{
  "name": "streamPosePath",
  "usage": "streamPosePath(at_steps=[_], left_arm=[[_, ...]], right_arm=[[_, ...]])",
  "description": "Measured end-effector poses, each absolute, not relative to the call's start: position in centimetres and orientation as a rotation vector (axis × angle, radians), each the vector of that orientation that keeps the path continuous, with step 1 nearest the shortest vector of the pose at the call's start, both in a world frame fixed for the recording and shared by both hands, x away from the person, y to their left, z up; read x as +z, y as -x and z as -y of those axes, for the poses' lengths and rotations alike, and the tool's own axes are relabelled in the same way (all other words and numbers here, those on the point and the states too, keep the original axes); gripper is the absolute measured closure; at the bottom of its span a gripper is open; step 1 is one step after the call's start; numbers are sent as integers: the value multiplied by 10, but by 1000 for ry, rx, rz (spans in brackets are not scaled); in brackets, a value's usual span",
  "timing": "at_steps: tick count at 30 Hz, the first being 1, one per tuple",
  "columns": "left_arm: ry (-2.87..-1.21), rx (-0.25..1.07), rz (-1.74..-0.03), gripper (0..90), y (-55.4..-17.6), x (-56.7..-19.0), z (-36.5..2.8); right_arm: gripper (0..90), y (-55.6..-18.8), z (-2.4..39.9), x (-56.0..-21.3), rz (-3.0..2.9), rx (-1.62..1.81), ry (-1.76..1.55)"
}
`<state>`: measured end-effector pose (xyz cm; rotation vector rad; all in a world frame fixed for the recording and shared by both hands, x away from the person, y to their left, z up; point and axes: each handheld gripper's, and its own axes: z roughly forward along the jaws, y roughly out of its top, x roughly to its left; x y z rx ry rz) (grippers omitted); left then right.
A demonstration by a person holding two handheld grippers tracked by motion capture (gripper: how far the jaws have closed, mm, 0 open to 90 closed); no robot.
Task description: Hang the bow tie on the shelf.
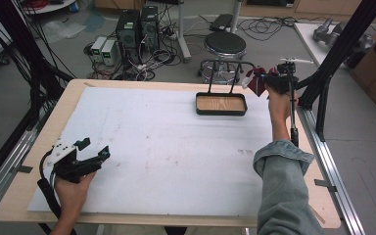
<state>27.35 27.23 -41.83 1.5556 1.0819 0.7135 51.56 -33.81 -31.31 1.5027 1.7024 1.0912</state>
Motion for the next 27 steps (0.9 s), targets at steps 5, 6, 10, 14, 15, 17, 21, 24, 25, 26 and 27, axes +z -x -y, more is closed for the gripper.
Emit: streamPosePath(at_steps=[5,6,10,14,15,17,21,24,25,26,27], left_arm=[[-1554,713,-1081,208,-274,-418,-272],[-1555,712,-1082,208,-274,-418,-272],[-1555,712,-1081,208,-273,-418,-272],[-1557,713,-1081,208,-274,-418,-272],[-1556,711,-1081,208,-274,-418,-272],[-1553,712,-1081,208,-274,-419,-272],[-1554,714,-1081,208,-274,-418,-272],[-1553,714,-1081,208,-274,-418,-272],[-1553,715,-1081,208,-274,-419,-272],[-1554,713,-1081,208,-274,-418,-272],[-1553,714,-1081,208,-274,-418,-272]], right_arm=[[545,-517,337,-314,-1713,1087,-1505],[545,-517,337,-314,-1713,1087,-1505],[546,-517,337,-315,-1715,1088,-1503],[548,-516,337,-313,-1705,1090,-1506],[547,-515,337,-313,-1705,1089,-1506],[543,-514,338,-312,-1700,1094,-1503],[521,-512,341,-308,-1685,1103,-1508],[500,-509,343,-305,-1675,1118,-1497],[491,-507,344,-303,-1674,1129,-1494],[489,-506,344,-302,-1669,1140,-1493],[484,-504,344,-300,-1665,1148,-1496]])
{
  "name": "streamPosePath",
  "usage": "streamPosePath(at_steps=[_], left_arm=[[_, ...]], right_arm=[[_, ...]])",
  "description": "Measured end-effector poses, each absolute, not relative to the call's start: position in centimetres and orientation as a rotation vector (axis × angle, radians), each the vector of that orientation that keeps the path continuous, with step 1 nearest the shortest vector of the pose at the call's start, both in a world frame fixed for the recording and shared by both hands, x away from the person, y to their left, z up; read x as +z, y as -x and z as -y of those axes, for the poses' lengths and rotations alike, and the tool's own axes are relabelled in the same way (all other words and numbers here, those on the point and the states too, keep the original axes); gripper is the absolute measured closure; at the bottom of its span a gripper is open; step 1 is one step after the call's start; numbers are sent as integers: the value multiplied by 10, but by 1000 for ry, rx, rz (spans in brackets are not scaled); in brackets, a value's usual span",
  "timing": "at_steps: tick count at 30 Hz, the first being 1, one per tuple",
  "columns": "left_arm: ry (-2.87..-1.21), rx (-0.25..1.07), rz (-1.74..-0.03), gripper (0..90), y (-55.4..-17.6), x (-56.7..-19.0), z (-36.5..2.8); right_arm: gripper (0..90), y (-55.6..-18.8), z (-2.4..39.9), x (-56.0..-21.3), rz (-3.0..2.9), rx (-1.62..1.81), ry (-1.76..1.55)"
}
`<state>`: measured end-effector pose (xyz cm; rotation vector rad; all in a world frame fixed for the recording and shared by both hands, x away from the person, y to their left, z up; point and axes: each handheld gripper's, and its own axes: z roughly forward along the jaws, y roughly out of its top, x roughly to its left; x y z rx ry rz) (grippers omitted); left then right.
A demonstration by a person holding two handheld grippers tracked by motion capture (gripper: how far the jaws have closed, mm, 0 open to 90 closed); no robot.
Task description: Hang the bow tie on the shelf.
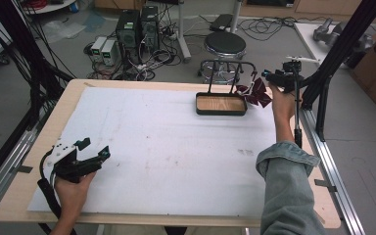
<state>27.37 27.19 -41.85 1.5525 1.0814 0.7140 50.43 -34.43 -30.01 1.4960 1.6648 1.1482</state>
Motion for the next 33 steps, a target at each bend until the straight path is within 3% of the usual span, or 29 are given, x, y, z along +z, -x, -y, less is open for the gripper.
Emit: streamPosePath(at_steps=[24,33], left_arm=[[-1552,717,-1082,208,-274,-418,-271],[-1552,719,-1084,208,-275,-418,-270]], right_arm=[[301,-438,362,-267,-1552,1413,-1383],[172,-400,359,-263,-1530,1461,-1296]])
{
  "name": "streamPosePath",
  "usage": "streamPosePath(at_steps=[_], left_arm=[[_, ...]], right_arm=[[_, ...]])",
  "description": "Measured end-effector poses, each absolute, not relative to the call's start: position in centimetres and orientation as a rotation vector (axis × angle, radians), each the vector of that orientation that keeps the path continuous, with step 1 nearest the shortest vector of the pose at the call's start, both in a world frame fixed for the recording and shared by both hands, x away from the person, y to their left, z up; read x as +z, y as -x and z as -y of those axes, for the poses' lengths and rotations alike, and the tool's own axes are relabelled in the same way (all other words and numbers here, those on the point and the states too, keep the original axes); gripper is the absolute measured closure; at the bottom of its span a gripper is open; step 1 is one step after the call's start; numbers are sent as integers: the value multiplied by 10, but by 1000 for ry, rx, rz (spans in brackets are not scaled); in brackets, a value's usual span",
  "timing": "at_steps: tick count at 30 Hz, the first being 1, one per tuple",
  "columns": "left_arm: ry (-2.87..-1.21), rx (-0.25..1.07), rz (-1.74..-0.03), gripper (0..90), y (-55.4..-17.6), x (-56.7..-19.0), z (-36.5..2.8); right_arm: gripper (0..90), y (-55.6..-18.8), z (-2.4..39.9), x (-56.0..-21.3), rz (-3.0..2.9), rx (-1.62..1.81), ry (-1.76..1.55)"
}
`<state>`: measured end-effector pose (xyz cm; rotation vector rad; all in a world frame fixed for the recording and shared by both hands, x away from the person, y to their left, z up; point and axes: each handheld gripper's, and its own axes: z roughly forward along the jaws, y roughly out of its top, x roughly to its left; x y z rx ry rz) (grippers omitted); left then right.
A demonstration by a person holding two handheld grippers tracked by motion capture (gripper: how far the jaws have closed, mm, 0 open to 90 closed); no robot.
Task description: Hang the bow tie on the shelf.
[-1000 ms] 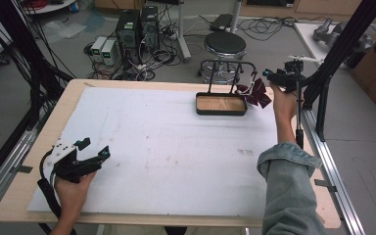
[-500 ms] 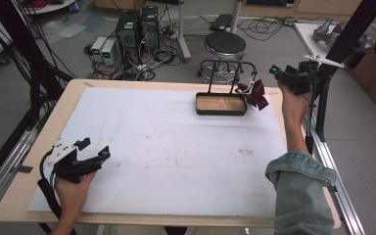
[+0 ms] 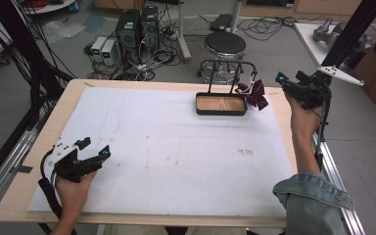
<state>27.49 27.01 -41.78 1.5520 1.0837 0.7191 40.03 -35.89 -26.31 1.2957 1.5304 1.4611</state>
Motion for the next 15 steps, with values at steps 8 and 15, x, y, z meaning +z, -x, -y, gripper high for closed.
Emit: streamPosePath(at_steps=[8,15], left_arm=[[-1556,718,-1082,208,-276,-418,-269],[-1557,717,-1081,208,-275,-418,-269]], right_arm=[[117,-371,346,-267,-1523,1486,-1188],[114,-349,337,-274,-1530,1478,-1116]])
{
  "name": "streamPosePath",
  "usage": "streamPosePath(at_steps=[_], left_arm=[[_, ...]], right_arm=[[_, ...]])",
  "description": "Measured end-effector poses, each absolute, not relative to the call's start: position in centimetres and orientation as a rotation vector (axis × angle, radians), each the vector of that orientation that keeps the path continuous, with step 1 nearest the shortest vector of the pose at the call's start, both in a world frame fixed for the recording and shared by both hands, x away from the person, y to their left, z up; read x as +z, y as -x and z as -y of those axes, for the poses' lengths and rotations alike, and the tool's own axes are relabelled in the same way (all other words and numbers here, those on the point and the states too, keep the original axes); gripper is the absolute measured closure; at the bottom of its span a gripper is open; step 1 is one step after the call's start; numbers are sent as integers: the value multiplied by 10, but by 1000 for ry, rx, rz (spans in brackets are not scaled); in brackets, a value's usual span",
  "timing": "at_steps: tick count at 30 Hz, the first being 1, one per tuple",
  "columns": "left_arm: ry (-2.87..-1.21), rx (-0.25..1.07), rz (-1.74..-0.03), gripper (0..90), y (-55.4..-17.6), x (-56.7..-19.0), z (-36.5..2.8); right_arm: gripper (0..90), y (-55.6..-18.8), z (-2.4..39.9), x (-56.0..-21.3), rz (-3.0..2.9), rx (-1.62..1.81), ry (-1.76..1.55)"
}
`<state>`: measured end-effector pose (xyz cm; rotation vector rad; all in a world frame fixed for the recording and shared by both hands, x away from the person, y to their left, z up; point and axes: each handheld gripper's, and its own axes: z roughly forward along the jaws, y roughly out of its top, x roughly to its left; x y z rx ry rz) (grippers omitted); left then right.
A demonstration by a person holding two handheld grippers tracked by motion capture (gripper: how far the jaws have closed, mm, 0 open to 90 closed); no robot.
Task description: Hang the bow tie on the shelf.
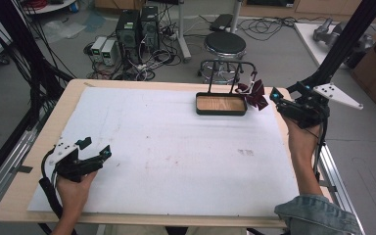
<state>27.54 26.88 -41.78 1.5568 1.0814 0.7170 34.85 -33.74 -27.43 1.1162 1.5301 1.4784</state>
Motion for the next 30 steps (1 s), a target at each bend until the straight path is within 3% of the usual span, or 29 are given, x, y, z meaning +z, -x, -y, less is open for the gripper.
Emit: streamPosePath(at_steps=[30], left_arm=[[-1554,724,-1083,206,-274,-418,-269]], right_arm=[[108,-283,323,-366,-1453,1494,-1093]])
